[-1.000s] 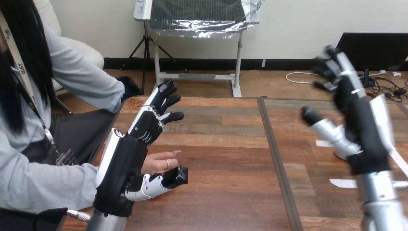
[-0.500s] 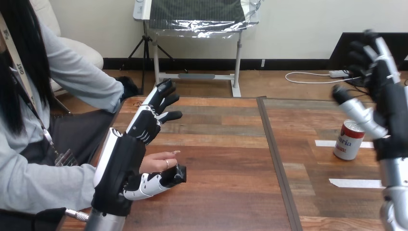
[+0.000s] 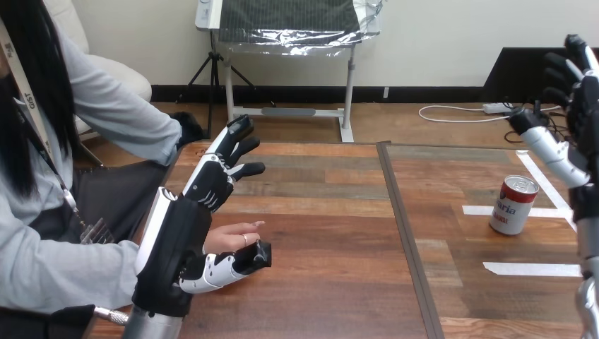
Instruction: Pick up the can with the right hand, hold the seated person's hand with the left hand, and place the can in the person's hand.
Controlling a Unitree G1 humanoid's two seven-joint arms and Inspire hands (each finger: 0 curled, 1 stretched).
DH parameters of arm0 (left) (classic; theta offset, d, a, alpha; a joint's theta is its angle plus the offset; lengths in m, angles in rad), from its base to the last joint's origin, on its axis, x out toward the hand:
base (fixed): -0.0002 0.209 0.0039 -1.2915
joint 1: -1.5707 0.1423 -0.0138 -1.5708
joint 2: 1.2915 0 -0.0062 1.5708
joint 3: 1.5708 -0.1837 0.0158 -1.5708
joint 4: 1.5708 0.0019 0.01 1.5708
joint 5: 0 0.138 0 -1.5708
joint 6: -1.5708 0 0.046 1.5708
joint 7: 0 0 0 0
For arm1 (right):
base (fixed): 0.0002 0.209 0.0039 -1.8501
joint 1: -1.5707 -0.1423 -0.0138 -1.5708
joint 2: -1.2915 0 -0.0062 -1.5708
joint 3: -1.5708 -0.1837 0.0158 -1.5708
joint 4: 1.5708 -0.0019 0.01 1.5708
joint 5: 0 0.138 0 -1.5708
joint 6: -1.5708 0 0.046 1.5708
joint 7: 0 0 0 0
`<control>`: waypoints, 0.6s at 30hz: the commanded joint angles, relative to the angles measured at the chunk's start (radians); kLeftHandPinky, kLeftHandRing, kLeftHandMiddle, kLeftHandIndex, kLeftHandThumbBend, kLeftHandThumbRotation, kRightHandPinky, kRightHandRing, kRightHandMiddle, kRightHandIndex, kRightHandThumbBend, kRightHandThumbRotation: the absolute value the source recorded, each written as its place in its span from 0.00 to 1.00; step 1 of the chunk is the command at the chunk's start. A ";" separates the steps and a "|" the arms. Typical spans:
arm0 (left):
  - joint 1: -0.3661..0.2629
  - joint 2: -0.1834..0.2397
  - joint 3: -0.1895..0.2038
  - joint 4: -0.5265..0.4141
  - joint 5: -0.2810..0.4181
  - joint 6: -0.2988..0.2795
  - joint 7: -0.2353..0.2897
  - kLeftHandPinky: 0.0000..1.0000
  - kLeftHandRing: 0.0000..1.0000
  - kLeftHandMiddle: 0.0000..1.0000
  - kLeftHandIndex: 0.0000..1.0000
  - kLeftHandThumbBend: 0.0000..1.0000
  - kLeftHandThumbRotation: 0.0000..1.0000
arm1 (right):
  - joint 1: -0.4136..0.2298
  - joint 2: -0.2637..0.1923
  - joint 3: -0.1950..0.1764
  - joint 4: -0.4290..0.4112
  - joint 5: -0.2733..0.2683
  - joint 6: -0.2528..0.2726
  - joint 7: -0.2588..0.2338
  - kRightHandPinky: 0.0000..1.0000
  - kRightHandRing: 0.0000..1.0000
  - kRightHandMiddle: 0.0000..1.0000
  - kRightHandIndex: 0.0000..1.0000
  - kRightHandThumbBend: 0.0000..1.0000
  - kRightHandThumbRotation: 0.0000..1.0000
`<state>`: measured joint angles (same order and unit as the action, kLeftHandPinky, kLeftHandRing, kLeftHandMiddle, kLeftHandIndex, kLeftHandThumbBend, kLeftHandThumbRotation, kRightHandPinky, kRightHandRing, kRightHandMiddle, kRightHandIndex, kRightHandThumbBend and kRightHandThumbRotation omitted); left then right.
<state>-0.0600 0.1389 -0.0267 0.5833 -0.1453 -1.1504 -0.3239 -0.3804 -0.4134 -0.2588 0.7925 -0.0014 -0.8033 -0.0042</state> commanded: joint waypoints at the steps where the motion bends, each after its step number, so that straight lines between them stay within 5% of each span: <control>1: -0.056 -0.004 0.006 -0.013 0.004 -0.015 0.002 0.78 0.90 0.93 0.92 1.00 0.68 | -0.115 -0.045 -0.017 0.052 0.008 -0.012 -0.006 0.88 0.92 0.90 0.96 1.00 0.63; 18: -0.055 -0.001 0.011 -0.014 0.007 -0.026 0.004 0.76 0.88 0.92 0.92 1.00 0.69 | -0.206 -0.121 0.011 0.214 -0.074 0.028 -0.090 0.87 0.90 0.88 0.94 1.00 0.64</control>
<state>-0.0601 0.1391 -0.0236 0.5833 -0.1446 -1.1594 -0.3235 -0.4794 -0.4885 -0.2522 0.9631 -0.0559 -0.7839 -0.0647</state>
